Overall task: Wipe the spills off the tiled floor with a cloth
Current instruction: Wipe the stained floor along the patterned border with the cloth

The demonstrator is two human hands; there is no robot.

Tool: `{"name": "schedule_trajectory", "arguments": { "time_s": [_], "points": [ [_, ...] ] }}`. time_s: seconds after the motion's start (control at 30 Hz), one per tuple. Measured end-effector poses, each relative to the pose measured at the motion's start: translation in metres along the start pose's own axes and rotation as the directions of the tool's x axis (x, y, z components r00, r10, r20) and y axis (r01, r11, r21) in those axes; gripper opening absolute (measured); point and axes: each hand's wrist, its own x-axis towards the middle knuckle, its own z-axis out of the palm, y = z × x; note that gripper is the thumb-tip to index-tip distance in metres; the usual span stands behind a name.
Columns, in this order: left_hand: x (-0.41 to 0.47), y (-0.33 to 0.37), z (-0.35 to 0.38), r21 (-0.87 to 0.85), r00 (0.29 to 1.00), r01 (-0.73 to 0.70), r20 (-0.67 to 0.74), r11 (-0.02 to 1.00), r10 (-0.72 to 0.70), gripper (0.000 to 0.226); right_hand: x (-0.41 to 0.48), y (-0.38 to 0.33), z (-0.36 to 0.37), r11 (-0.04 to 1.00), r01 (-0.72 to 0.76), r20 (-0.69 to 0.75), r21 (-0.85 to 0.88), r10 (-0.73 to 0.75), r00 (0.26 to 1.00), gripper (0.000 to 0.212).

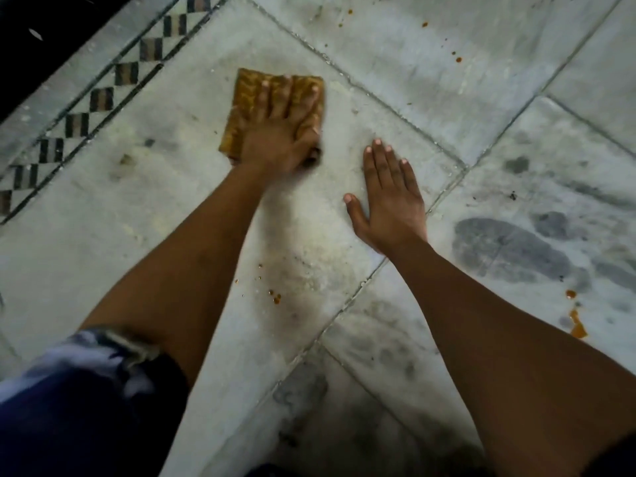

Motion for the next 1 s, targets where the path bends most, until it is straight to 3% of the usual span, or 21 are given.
{"name": "schedule_trajectory", "arguments": {
  "time_s": [0.1, 0.2, 0.23, 0.33, 0.43, 0.5, 0.67, 0.77, 0.87, 1.0],
  "points": [
    [-0.053, 0.026, 0.007, 0.040, 0.982, -0.190, -0.011, 0.981, 0.191, 0.059, -0.002, 0.000, 0.000, 1.000, 0.009, 0.002, -0.014, -0.009, 1.000, 0.071],
    [-0.116, -0.016, 0.015, 0.043, 0.950, -0.312, 0.029, 0.949, 0.311, 0.062, -0.001, 0.000, -0.001, 1.000, 0.008, 0.022, -0.021, -0.008, 1.000, 0.072],
    [-0.128, -0.040, 0.013, 0.048, 0.960, -0.278, 0.040, 0.959, 0.277, 0.062, -0.001, 0.001, -0.001, 0.999, 0.007, 0.036, -0.033, -0.006, 0.999, 0.072],
    [-0.120, -0.102, -0.002, 0.050, 0.997, 0.015, 0.079, 0.999, -0.019, 0.065, -0.005, -0.003, 0.000, 0.999, 0.000, 0.077, -0.051, 0.004, 0.997, 0.070],
    [-0.093, -0.096, -0.012, -0.030, 0.975, 0.196, 0.111, 0.980, -0.191, 0.056, -0.034, -0.026, 0.005, 0.995, 0.096, 0.109, -0.037, -0.092, 0.990, 0.070],
    [-0.094, -0.064, -0.008, -0.049, 0.973, 0.207, 0.111, 0.977, -0.201, 0.055, -0.058, -0.038, 0.010, 0.989, 0.147, 0.098, -0.012, -0.145, 0.985, 0.071],
    [-0.200, -0.046, 0.023, -0.005, 0.995, -0.069, 0.071, 0.998, 0.069, 0.064, -0.089, -0.039, 0.013, 0.983, 0.182, 0.088, -0.018, -0.180, 0.980, 0.071],
    [-0.234, -0.094, 0.027, 0.001, 0.987, 0.160, 0.032, 0.987, -0.160, 0.067, -0.095, -0.040, 0.014, 0.985, 0.170, 0.067, -0.022, -0.168, 0.983, 0.070],
    [-0.201, -0.124, 0.016, -0.121, 0.912, 0.410, 0.084, 0.904, -0.403, 0.061, -0.094, -0.040, 0.014, 0.986, 0.165, 0.072, -0.023, -0.163, 0.984, 0.070],
    [-0.157, -0.089, 0.011, -0.156, 0.927, 0.374, 0.067, 0.914, -0.368, 0.056, -0.092, -0.041, 0.012, 0.986, 0.166, 0.071, -0.018, -0.164, 0.984, 0.070]
  ]
}}
